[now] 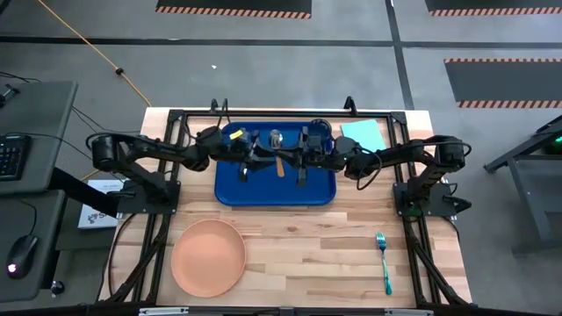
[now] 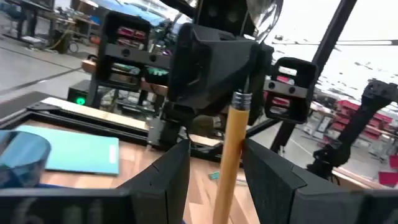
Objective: Pick and place plate/cup/fork/spoon on tray
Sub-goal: Put the spoon to the left of the blue serving tray
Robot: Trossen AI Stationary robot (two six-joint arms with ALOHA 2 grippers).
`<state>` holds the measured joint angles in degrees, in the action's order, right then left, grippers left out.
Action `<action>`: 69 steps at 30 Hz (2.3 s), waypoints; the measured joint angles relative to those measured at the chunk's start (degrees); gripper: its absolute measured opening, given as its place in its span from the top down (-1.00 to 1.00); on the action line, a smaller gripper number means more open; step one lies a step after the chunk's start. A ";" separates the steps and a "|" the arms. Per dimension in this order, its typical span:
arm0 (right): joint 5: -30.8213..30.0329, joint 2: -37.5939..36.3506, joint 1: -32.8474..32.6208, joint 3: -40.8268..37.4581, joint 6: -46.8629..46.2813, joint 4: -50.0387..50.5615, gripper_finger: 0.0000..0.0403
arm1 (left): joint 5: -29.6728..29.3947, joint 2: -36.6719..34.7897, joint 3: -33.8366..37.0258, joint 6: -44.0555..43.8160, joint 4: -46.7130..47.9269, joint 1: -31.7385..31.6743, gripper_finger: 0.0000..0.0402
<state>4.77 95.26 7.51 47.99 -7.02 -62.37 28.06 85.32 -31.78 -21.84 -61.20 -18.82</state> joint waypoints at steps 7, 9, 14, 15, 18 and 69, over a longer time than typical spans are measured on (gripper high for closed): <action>-0.34 0.01 0.00 0.00 -0.01 0.23 1.00 | 0.06 1.55 -1.54 1.00 0.20 2.04 0.31; -0.32 0.01 0.00 0.00 -0.01 0.20 1.00 | 0.08 1.55 -1.55 1.50 0.83 2.16 0.31; -0.34 0.01 0.00 0.00 0.00 0.20 1.00 | 0.12 1.48 -1.56 1.11 1.36 0.93 0.48; -0.68 0.01 0.00 0.00 0.10 0.33 1.00 | 0.28 1.48 -1.54 1.22 1.69 0.68 0.56; -0.89 0.05 0.04 0.00 0.03 0.80 1.00 | 0.42 1.40 -1.57 2.54 2.42 0.23 0.87; -32.37 0.01 -1.27 1.92 2.10 13.89 0.10 | -78.62 4.91 -11.62 41.05 25.12 17.48 0.93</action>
<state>-27.60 95.26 6.24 49.91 -4.92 -48.48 -50.56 90.23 -43.40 19.21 -36.08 -1.34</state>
